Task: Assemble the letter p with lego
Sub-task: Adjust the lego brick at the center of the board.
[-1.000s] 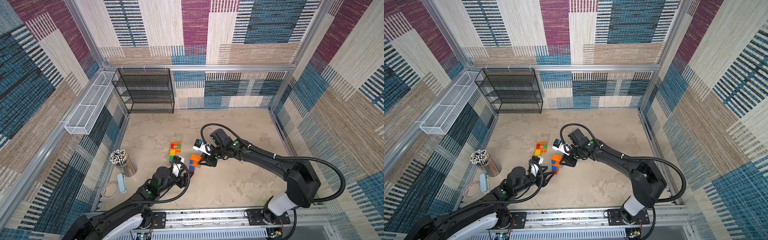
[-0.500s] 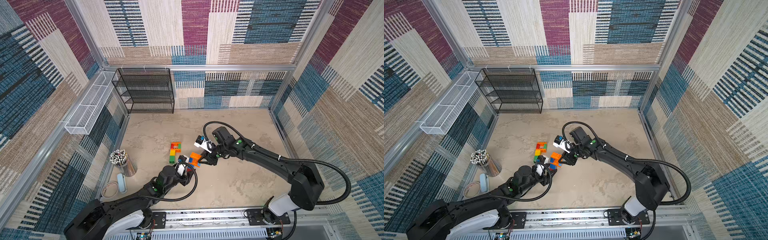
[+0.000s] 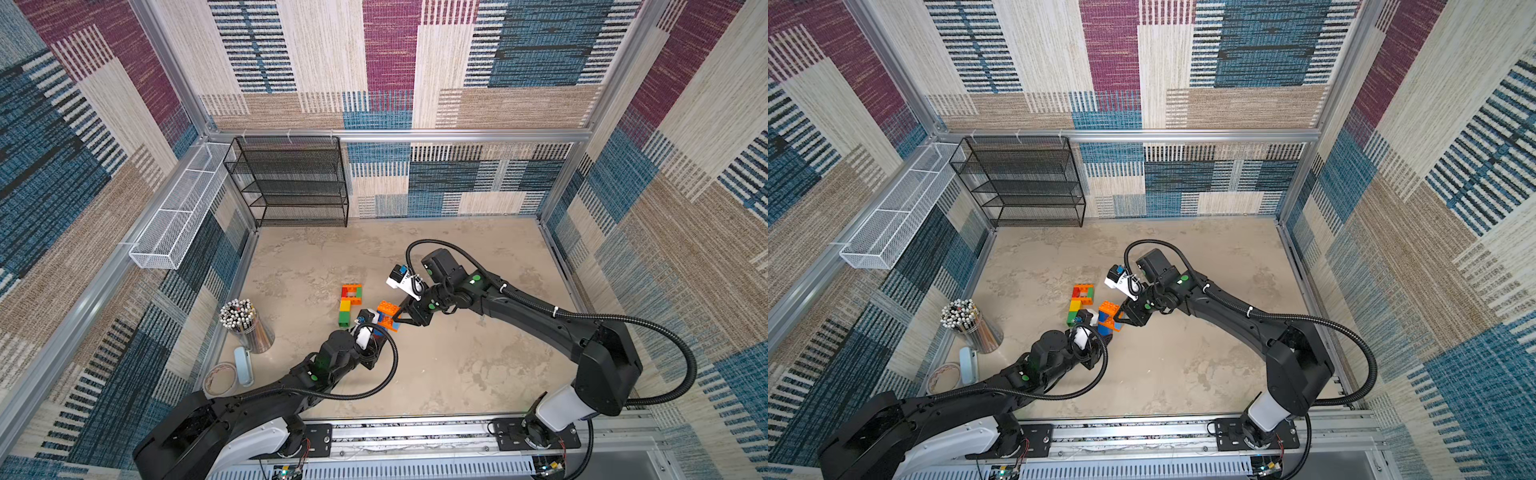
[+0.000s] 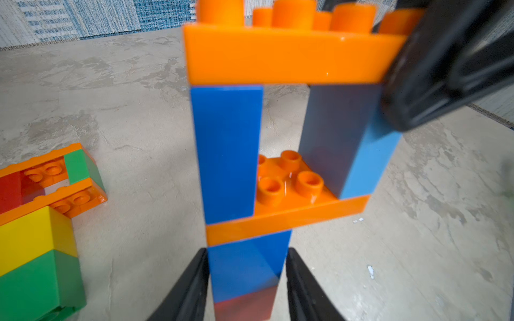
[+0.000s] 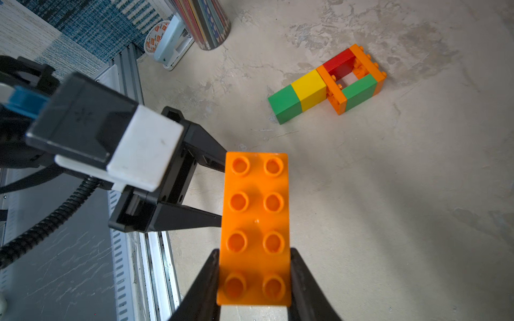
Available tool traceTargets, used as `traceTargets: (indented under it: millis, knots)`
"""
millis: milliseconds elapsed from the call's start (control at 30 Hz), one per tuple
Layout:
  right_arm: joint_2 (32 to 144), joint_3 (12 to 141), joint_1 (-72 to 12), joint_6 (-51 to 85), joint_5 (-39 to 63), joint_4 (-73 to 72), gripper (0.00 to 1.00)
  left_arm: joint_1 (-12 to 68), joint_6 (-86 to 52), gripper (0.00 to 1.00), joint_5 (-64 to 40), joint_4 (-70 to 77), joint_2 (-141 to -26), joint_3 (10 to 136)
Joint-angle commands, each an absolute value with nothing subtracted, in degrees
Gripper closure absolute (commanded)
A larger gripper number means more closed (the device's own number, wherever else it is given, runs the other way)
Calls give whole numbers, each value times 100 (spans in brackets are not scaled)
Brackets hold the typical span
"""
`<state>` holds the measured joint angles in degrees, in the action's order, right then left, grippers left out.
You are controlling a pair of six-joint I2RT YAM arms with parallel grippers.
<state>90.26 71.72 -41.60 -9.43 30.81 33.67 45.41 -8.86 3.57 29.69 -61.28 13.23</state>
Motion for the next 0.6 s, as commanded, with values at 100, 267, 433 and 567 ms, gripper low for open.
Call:
traceTargets:
  millis: [100,267,433,567]
  knots:
    - [9085,7262,-4160,-765,3093,3348,78,4568,-804,55,462,3208,-6239,1410]
    - [9157,7314,-4159,-678,3103,3379,78,4587,-817,60,505,3200,-6320,1460]
    - [9255,7398,-4162,-592,3111,3401,78,4614,-822,67,603,3138,-6342,1514]
    - [9346,7435,-4161,-536,3103,3431,78,4648,-859,69,727,3107,-6336,1542]
